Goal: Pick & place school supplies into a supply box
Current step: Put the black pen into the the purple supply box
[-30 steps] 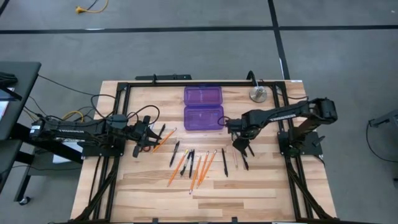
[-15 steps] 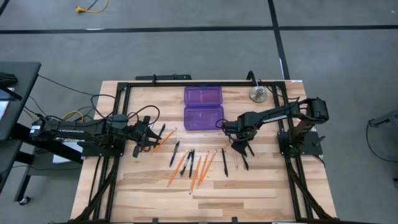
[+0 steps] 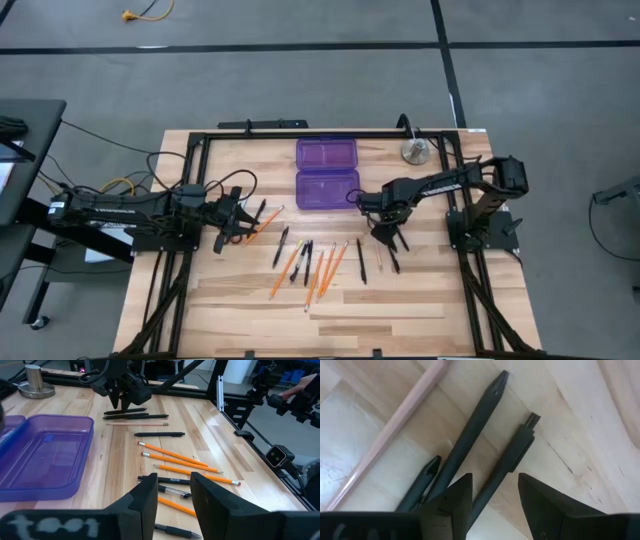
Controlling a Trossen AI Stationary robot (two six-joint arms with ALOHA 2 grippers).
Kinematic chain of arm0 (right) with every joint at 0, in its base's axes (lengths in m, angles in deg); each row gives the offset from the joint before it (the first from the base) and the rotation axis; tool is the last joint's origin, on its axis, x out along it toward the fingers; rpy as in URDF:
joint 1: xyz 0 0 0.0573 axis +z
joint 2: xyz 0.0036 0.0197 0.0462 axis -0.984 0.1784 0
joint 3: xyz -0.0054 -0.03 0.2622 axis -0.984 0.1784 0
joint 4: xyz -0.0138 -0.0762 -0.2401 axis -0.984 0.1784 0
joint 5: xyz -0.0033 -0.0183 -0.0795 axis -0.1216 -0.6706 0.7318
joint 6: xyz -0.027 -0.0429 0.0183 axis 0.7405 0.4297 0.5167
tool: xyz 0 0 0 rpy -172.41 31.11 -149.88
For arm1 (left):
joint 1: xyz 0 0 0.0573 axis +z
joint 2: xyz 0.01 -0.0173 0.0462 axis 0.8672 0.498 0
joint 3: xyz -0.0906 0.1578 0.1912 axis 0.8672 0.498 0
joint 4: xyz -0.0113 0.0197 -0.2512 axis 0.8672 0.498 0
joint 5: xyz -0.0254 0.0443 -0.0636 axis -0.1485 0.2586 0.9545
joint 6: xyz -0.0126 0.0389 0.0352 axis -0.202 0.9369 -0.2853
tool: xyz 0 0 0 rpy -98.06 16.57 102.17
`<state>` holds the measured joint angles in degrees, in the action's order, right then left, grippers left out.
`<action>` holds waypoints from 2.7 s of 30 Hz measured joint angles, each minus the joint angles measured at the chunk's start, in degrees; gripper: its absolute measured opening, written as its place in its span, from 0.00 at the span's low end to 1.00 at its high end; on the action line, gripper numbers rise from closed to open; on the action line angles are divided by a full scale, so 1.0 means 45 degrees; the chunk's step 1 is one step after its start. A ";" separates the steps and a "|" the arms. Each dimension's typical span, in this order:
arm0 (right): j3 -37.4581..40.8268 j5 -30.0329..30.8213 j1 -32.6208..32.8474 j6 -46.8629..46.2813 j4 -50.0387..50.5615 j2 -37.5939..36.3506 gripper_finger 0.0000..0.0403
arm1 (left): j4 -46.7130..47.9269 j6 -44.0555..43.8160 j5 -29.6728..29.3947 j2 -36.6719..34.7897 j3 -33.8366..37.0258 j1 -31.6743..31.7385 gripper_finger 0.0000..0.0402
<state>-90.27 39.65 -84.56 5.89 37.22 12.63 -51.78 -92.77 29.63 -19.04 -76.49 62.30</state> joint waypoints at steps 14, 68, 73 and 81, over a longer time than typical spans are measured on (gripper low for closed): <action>0.0000 -0.0074 -0.0540 0.0340 -0.0377 0.0021 0.35 | 0.0098 -0.0021 0.0000 0.0000 0.0000 -0.0004 0.26; -0.0982 0.0354 -0.1129 0.0200 0.1107 0.0384 0.00 | 0.0262 -0.0228 -0.0005 -0.0002 0.0000 -0.0009 0.26; -0.1768 0.0678 -0.1129 0.0414 0.1655 0.0359 0.00 | 0.0262 -0.0228 -0.0005 -0.0004 0.0000 -0.0009 0.26; -0.2602 0.0936 -0.1129 0.0665 0.2500 0.0346 0.00 | 0.0267 -0.0228 -0.0005 -0.0005 0.0000 -0.0009 0.26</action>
<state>-101.98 43.86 -89.64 8.88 48.47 14.19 -50.58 -93.80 29.61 -19.06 -76.49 62.26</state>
